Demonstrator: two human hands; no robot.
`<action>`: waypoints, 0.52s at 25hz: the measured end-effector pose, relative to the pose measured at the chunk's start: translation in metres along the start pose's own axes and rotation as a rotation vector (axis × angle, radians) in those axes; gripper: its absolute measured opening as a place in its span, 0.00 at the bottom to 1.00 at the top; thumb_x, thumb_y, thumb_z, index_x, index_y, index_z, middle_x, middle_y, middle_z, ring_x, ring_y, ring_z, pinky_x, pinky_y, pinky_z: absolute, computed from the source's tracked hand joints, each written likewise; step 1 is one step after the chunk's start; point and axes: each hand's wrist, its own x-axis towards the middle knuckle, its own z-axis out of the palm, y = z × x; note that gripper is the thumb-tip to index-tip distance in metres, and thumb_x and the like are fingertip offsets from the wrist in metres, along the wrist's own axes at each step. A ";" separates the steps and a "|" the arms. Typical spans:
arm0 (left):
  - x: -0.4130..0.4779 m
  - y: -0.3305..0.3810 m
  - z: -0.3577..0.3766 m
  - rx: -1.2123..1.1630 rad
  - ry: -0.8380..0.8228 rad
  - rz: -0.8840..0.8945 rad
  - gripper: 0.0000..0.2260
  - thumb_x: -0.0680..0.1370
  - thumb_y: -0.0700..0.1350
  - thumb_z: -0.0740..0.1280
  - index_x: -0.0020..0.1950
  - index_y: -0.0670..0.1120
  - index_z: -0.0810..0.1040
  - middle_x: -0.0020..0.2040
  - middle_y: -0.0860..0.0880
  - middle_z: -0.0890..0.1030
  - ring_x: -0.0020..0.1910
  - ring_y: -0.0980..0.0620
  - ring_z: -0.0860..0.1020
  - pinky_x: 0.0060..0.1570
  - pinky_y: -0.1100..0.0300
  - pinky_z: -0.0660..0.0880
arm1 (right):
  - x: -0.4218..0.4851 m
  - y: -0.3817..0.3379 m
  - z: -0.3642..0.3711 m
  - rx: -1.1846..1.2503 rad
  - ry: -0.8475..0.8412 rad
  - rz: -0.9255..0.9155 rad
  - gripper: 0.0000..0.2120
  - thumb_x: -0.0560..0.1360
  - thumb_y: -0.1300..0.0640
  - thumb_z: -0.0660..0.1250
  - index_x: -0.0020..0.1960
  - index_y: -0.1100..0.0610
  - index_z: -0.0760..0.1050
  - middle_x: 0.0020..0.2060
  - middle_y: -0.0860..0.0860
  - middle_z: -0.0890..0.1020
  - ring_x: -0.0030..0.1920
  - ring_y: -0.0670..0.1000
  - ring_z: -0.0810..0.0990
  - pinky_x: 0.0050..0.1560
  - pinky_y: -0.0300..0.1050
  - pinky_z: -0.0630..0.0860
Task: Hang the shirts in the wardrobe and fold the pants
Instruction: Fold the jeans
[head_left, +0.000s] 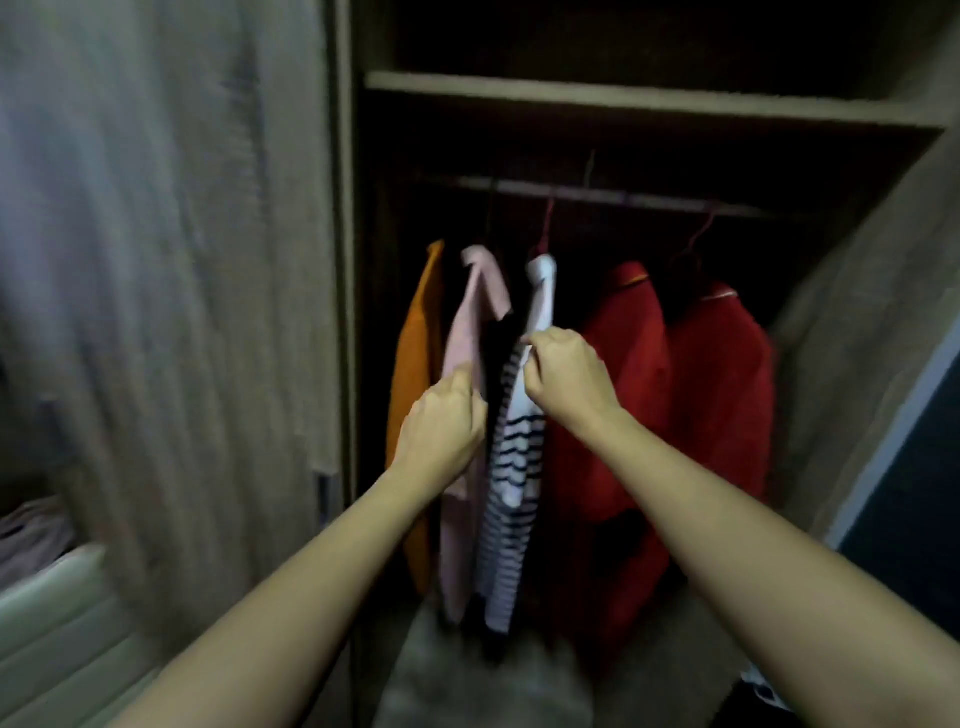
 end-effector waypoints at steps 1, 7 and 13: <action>-0.021 -0.024 -0.005 0.020 -0.009 -0.031 0.21 0.80 0.43 0.56 0.73 0.41 0.63 0.69 0.39 0.70 0.66 0.39 0.71 0.61 0.50 0.67 | -0.016 -0.025 0.016 0.035 -0.026 -0.027 0.16 0.72 0.61 0.59 0.57 0.61 0.77 0.50 0.60 0.80 0.53 0.61 0.77 0.51 0.53 0.75; -0.164 -0.171 -0.036 0.140 -0.102 -0.287 0.24 0.80 0.47 0.54 0.74 0.39 0.60 0.73 0.39 0.65 0.72 0.42 0.64 0.70 0.52 0.61 | -0.128 -0.167 0.122 0.244 -0.276 -0.152 0.19 0.73 0.55 0.54 0.55 0.62 0.77 0.48 0.59 0.81 0.49 0.60 0.80 0.53 0.49 0.76; -0.316 -0.288 -0.047 0.184 -0.196 -0.717 0.24 0.79 0.44 0.58 0.74 0.38 0.59 0.73 0.37 0.65 0.69 0.40 0.67 0.66 0.51 0.65 | -0.230 -0.268 0.219 0.349 -0.730 -0.307 0.21 0.79 0.49 0.56 0.67 0.59 0.68 0.64 0.56 0.71 0.64 0.57 0.69 0.64 0.51 0.68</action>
